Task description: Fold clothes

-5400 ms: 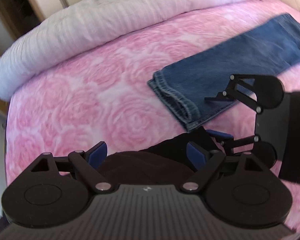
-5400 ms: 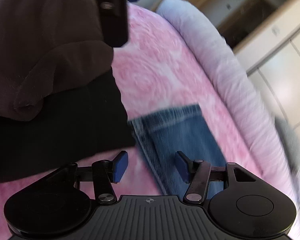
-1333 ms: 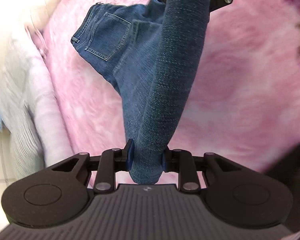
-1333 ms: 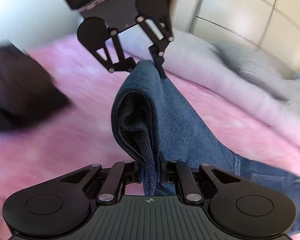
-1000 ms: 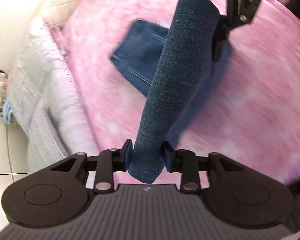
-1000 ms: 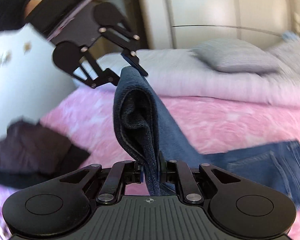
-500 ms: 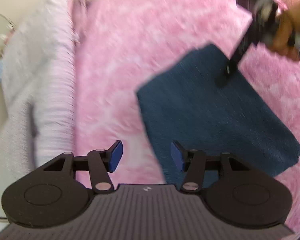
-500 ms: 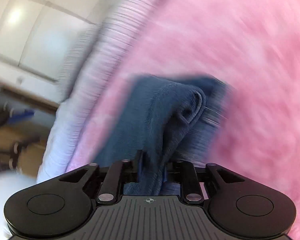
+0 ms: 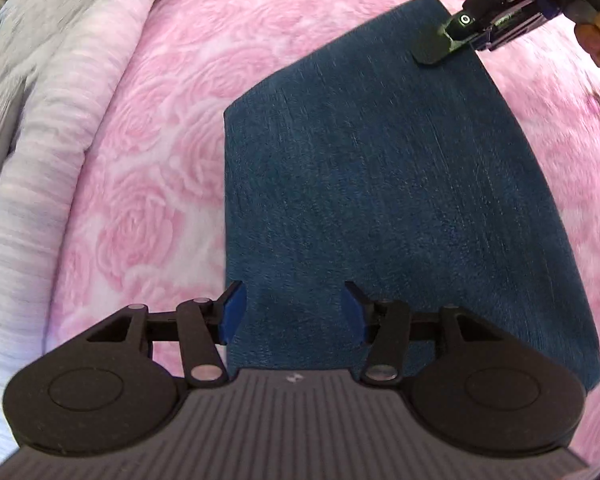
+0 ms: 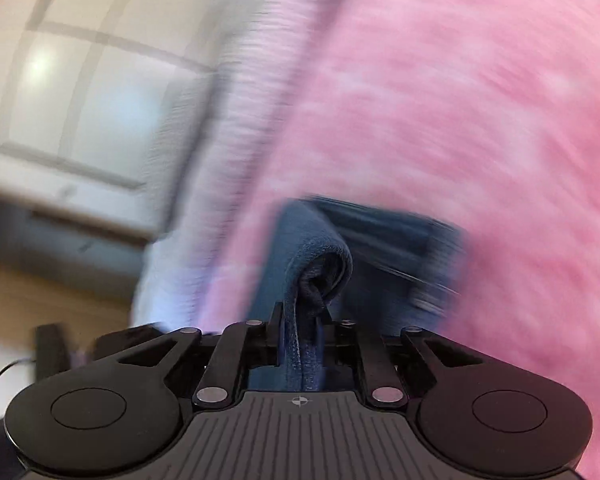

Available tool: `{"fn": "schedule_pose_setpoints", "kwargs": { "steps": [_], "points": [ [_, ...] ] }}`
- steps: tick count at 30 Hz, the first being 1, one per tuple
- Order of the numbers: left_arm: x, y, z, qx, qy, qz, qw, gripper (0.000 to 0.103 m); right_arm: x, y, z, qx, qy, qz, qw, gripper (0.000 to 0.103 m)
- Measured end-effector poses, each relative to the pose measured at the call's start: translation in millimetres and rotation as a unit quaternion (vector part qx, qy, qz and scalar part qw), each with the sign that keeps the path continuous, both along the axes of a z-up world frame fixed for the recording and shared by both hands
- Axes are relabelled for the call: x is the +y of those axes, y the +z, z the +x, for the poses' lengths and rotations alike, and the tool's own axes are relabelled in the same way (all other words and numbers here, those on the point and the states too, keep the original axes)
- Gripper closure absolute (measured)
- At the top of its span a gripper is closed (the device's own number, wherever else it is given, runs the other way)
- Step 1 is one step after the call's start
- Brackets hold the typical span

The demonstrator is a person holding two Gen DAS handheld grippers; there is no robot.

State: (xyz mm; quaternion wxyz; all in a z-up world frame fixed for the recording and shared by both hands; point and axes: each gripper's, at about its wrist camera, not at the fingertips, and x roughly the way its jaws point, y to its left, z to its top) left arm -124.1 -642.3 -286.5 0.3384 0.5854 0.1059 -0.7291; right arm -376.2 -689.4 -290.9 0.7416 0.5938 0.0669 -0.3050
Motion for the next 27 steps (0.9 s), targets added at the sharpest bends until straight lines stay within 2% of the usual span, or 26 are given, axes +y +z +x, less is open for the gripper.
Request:
{"fn": "schedule_pose_setpoints", "kwargs": {
  "steps": [2,4,7,10,12,14,16,18,19,20,22,25,26,27],
  "points": [
    [-1.0,-10.5,-1.9,-0.004,0.004,0.005,1.0,0.055,-9.9,-8.2,2.4,0.022,0.011,-0.006,1.0,0.091],
    [-2.5,-18.0,-5.0,-0.001,0.005,0.007,1.0,0.055,-13.1,-33.2,-6.8,0.039,-0.003,0.035,0.999,0.09],
    [-2.7,-19.6,-8.3,0.002,0.0,0.003,1.0,0.055,-8.6,-55.8,-23.0,0.017,-0.022,0.074,0.997,0.089],
    [-2.8,-8.4,-4.6,0.023,0.003,-0.002,0.9997,0.055,-4.8,-40.8,-30.5,0.035,-0.034,0.067,0.997,0.081],
    [-3.8,2.1,0.6,0.052,0.015,-0.004,0.9986,0.055,2.9,-15.2,-31.7,0.083,-0.032,0.025,0.996,0.081],
    [-10.1,6.1,5.6,0.074,0.037,0.005,0.9966,0.056,9.9,13.5,-22.8,0.134,-0.013,-0.04,0.99,0.081],
    [-17.3,-1.8,7.6,0.075,0.049,0.009,0.9959,0.06,8.4,30.1,-1.6,0.167,0.025,-0.101,0.98,0.081],
    [-28.6,-19.3,10.9,0.075,0.071,0.02,0.9945,0.062,-0.9,30.2,29.2,0.206,0.073,-0.141,0.966,0.081],
    [-33.5,-29.0,12.5,0.076,0.078,0.026,0.9937,0.058,-6.7,26.4,46.3,0.228,0.094,-0.161,0.955,0.081],
    [-37.5,-36.4,13.3,0.078,0.081,0.027,0.9933,0.05,-12.6,21.1,61.7,0.248,0.113,-0.178,0.946,0.081],
    [-45.3,-50.9,15.0,0.081,0.087,0.028,0.9925,0.042,-23.1,6.2,84.8,0.282,0.143,-0.196,0.928,0.081],
    [-49.1,-45.5,27.1,0.108,0.113,0.038,0.987,0.046,-36.8,-15.0,110.0,0.329,0.187,-0.212,0.901,0.081],
    [-43.4,-35.7,32.9,0.11,0.119,0.027,0.9864,0.051,-38.9,-16.0,115.4,0.34,0.198,-0.216,0.894,0.081],
    [-37.6,-26.0,38.8,0.112,0.125,0.016,0.9857,0.056,-37.8,-9.5,115.8,0.34,0.2,-0.222,0.892,0.081]
  ]
}}
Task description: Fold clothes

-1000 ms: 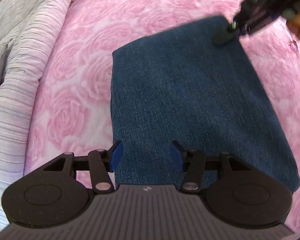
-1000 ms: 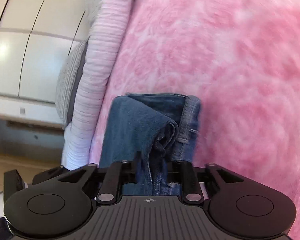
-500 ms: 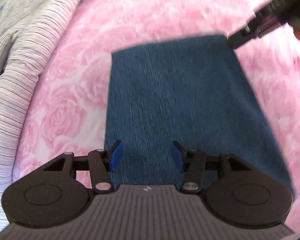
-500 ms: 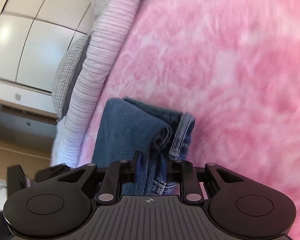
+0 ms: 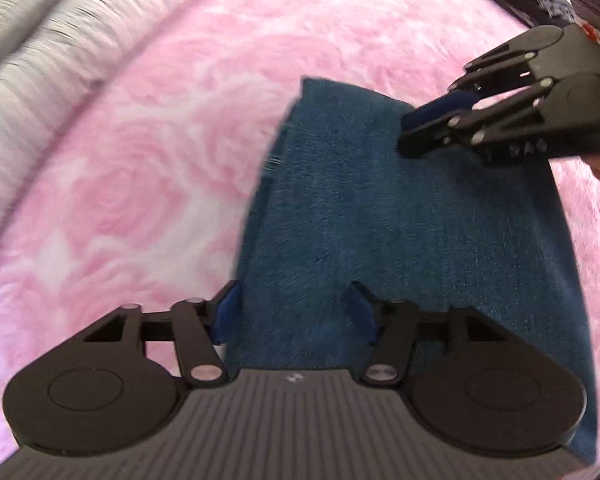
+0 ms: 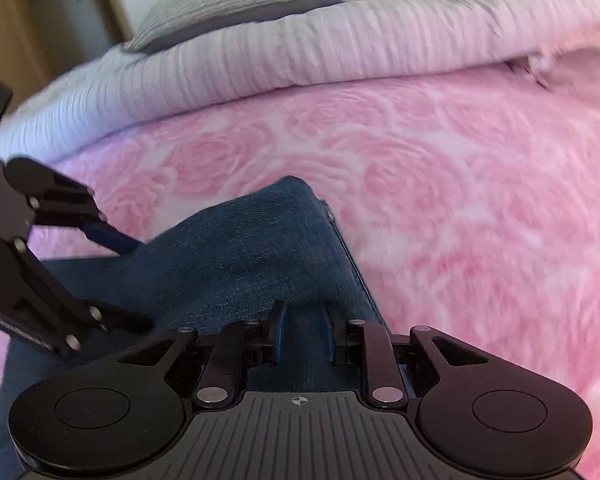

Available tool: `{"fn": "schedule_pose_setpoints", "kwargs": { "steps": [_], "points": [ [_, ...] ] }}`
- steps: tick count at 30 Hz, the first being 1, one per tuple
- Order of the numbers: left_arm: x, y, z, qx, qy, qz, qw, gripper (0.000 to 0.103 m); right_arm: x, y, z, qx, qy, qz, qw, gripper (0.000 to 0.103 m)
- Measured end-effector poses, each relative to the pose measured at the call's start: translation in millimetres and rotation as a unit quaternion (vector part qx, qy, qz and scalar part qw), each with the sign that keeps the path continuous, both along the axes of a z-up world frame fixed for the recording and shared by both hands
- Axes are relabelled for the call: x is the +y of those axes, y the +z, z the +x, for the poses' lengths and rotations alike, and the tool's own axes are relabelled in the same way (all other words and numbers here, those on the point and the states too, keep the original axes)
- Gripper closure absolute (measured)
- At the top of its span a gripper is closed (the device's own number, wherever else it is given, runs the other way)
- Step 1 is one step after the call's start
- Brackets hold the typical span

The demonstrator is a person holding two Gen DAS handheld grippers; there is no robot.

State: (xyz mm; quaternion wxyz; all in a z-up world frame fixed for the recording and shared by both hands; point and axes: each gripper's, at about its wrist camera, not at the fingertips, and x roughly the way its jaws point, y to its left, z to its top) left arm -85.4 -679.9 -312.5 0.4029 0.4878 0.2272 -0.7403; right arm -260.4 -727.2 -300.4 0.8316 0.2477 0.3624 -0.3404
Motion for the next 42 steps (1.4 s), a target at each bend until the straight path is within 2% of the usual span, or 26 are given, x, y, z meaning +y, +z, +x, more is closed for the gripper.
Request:
{"fn": "schedule_pose_setpoints", "kwargs": {
  "steps": [1,4,6,10,13,16,17,19,20,21,22,25,26,28,29,31,32,34,35,37,39,42],
  "points": [
    [5.9,9.7,6.0,0.001,0.007,-0.01,0.9999,0.06,1.9,7.8,-1.5,-0.008,0.002,-0.009,1.0,0.081],
    [31.7,33.9,35.2,0.017,0.034,-0.032,0.9987,0.06,1.3,23.4,6.6,-0.023,0.021,-0.039,0.999,0.081],
    [42.2,25.8,40.4,0.012,0.03,-0.017,0.9993,0.059,-9.9,19.7,21.0,-0.024,0.032,-0.037,0.999,0.081],
    [51.5,-1.8,45.5,-0.002,0.021,0.004,0.9998,0.052,-39.4,-12.7,53.0,-0.006,0.033,-0.02,0.999,0.081],
    [38.7,-16.5,50.2,0.011,0.04,0.013,0.999,0.035,-45.1,-6.5,57.9,-0.001,0.04,-0.014,0.999,0.081],
    [38.5,-9.5,61.4,0.034,0.056,0.02,0.9976,0.039,-44.2,16.0,36.3,-0.031,0.018,0.006,0.999,0.08],
    [43.8,-2.9,64.9,0.03,0.055,0.014,0.9979,0.043,-39.2,25.4,24.9,-0.039,0.006,0.0,0.999,0.079],
    [52.4,6.1,76.7,0.031,0.066,0.01,0.9973,0.045,-23.2,41.8,-8.6,-0.058,-0.033,-0.008,0.998,0.07],
    [56.8,10.6,82.6,0.031,0.072,0.008,0.9969,0.045,-12.1,45.8,-27.5,-0.07,-0.06,-0.005,0.996,0.056],
    [61.0,12.5,90.8,0.033,0.084,0.01,0.9959,0.045,0.6,48.3,-47.0,-0.081,-0.09,0.002,0.993,0.041],
    [65.3,14.3,98.9,0.034,0.096,0.012,0.9947,0.045,13.7,48.5,-65.9,-0.092,-0.121,0.015,0.988,0.036],
    [78.8,13.6,107.9,-0.003,0.094,0.002,0.9956,0.045,55.4,34.2,-102.9,-0.12,-0.204,0.09,0.967,0.032],
    [84.5,15.1,106.2,-0.024,0.075,-0.016,0.9968,0.045,70.1,27.7,-112.3,-0.13,-0.23,0.12,0.957,0.032],
    [104.0,16.5,95.5,-0.077,-0.006,-0.059,0.9953,0.045,101.3,18.2,-116.6,-0.142,-0.255,0.169,0.941,0.032],
    [113.7,17.2,90.1,-0.102,-0.047,-0.08,0.9904,0.044,117.3,15.6,-113.3,-0.143,-0.256,0.186,0.938,0.032],
    [133.2,18.5,79.3,-0.153,-0.128,-0.122,0.9723,0.043,148.9,13.7,-99.6,-0.138,-0.241,0.208,0.938,0.032],
    [145.1,15.9,74.9,-0.164,-0.176,-0.14,0.9606,0.041,163.1,12.3,-91.3,-0.144,-0.228,0.226,0.936,0.032],
    [168.8,10.5,66.2,-0.183,-0.269,-0.175,0.9293,0.039,188.8,5.9,-72.6,-0.167,-0.201,0.273,0.926,0.032],
    [177.0,5.9,62.8,-0.18,-0.305,-0.173,0.9189,0.039,198.4,0.8,-63.5,-0.179,-0.191,0.292,0.92,0.032],
    [185.6,-2.5,58.9,-0.174,-0.345,-0.172,0.9063,0.039,211.0,-11.8,-49.9,-0.198,-0.187,0.313,0.91,0.032],
    [188.9,-12.5,56.2,-0.175,-0.366,-0.172,0.8976,0.039,218.3,-29.7,-39.1,-0.212,-0.204,0.327,0.898,0.031],
    [187.4,-21.2,55.9,-0.17,-0.36,-0.161,0.903,0.039,223.5,-48.7,-25.8,-0.246,-0.234,0.328,0.882,0.031]
  ]
}}
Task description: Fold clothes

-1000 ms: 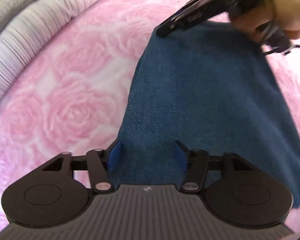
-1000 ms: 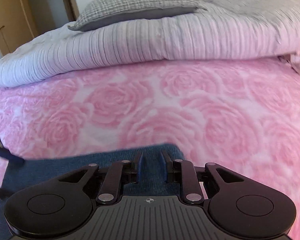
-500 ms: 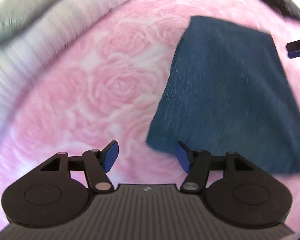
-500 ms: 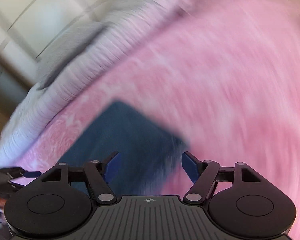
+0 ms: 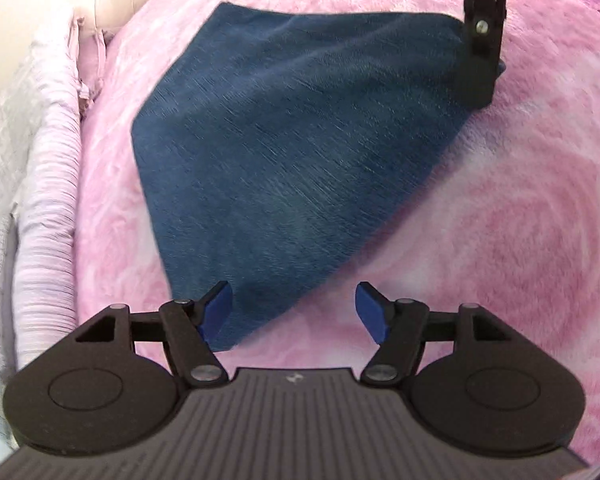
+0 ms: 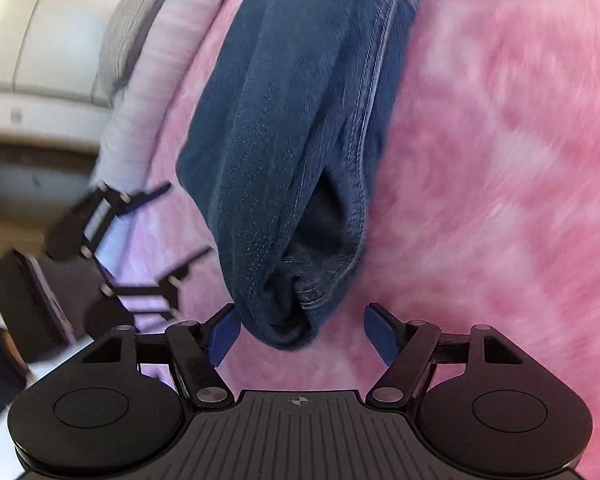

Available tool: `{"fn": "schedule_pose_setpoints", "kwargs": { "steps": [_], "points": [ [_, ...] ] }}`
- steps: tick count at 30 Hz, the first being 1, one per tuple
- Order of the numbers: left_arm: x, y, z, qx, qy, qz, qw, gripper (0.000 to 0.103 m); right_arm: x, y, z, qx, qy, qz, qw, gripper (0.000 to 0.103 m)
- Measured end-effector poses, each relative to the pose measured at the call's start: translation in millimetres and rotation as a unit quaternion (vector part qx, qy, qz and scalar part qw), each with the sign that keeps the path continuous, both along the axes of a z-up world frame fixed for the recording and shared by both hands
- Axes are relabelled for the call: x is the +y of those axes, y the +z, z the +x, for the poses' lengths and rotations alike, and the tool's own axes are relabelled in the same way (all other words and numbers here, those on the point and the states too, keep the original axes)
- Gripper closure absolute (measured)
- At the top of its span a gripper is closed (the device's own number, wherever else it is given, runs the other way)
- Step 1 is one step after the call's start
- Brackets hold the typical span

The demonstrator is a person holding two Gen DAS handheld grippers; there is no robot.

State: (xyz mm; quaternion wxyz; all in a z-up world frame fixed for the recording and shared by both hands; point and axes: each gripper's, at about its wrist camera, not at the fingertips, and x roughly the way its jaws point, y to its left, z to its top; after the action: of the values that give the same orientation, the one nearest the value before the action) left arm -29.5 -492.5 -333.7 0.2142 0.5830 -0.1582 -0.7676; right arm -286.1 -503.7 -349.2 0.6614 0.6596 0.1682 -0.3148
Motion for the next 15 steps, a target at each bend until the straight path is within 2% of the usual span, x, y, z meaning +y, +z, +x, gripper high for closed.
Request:
{"fn": "schedule_pose_setpoints", "kwargs": {
  "steps": [2,4,5,6,8,10,15],
  "points": [
    [0.9,-2.6,0.4,-0.001,0.005,0.005,1.0,0.039,0.5,-5.1,9.9,-0.011,-0.023,-0.011,1.0,0.032],
    [5.5,1.5,0.4,0.001,0.006,0.007,1.0,0.039,-0.1,-14.4,9.9,-0.019,-0.073,0.017,0.997,0.05],
    [8.7,5.8,0.3,0.003,0.006,0.007,1.0,0.039,-0.9,-16.8,7.1,-0.025,-0.09,0.03,0.995,0.068],
    [11.9,10.0,0.2,0.006,0.006,0.007,0.9999,0.039,-2.2,-16.0,2.4,-0.031,-0.097,0.038,0.994,0.073],
    [18.3,18.5,0.0,0.012,0.007,0.007,0.9999,0.039,-4.9,-14.5,-7.1,-0.042,-0.111,0.054,0.992,0.079],
    [23.9,29.8,-4.9,0.024,0.007,0.008,0.9997,0.039,-13.2,-2.1,-24.0,-0.034,-0.096,0.056,0.993,0.08],
    [35.0,61.2,-34.3,0.074,0.006,0.016,0.9971,0.039,-49.3,45.2,-100.2,0.029,0.011,0.026,0.999,0.081]
  ]
}}
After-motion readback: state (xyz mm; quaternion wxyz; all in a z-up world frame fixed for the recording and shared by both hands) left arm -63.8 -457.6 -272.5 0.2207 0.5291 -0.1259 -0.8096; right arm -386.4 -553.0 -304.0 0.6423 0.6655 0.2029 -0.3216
